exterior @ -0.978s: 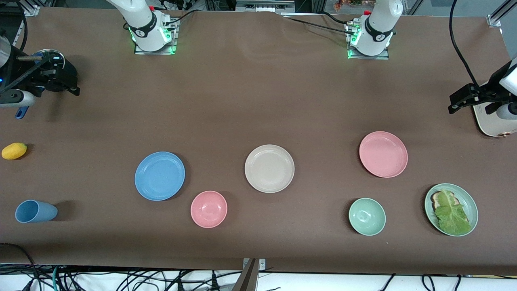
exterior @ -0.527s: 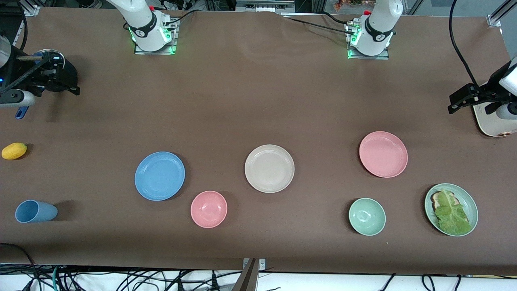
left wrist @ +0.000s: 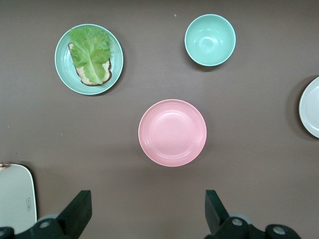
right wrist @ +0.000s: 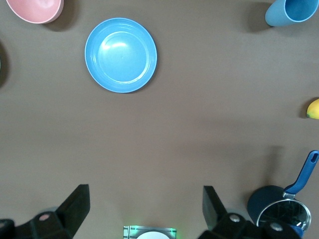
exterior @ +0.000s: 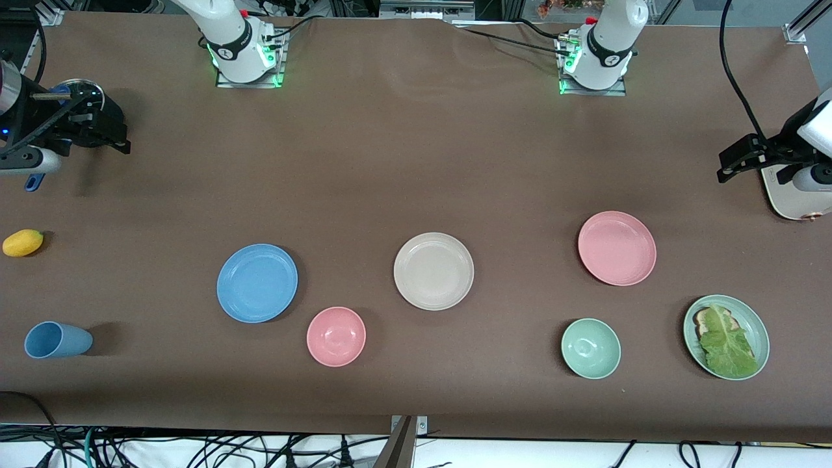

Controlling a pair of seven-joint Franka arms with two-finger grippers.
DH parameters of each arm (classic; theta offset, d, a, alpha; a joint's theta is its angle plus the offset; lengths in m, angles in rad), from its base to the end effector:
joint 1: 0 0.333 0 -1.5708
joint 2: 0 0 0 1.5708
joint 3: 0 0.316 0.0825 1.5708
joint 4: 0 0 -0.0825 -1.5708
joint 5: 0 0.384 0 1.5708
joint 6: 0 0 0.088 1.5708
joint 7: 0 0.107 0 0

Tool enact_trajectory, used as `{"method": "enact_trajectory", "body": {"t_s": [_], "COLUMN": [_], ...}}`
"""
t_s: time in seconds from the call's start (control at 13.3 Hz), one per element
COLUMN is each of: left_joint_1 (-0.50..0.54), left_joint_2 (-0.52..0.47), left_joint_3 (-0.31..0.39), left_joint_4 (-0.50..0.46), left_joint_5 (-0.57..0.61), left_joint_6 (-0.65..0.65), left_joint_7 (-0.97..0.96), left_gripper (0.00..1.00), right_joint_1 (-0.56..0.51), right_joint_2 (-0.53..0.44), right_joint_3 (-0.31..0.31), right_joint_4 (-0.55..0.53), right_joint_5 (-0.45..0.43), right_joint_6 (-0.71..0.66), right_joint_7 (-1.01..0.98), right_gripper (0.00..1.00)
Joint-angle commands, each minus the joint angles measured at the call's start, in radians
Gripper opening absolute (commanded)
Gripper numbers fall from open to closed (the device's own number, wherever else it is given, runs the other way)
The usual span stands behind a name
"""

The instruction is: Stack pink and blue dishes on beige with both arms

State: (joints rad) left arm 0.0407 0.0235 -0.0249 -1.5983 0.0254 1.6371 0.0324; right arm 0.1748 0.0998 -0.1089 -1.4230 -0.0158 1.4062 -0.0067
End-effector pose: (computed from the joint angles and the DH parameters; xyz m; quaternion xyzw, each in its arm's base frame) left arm 0.5671 0.0117 0.6042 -0.9999 0.0090 -0.0074 0.0126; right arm 0.5666 0.0390 0.6239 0.9976 0.0353 -0.0575 0.0150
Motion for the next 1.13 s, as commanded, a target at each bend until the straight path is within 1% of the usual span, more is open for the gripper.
{"method": "enact_trajectory", "body": {"t_s": [0.0, 1.05], "left_joint_1": [0.002, 0.002], "left_joint_2": [0.013, 0.013], "left_joint_3": [0.002, 0.002], "left_joint_4": [0.032, 0.032], "left_joint_5": [-0.027, -0.027], "left_joint_6": [-0.02, -0.02], "left_joint_7": [0.024, 0.026], "left_gripper": [1.0, 1.0], "right_joint_1": [-0.003, -0.003], "right_joint_2": [-0.003, -0.003], "right_joint_3": [0.003, 0.003], "right_joint_4": [-0.014, -0.027], "right_joint_5": [0.005, 0.005], "right_joint_6": [0.002, -0.001], "right_joint_7": [-0.01, -0.01], "right_gripper": [1.0, 1.0]}}
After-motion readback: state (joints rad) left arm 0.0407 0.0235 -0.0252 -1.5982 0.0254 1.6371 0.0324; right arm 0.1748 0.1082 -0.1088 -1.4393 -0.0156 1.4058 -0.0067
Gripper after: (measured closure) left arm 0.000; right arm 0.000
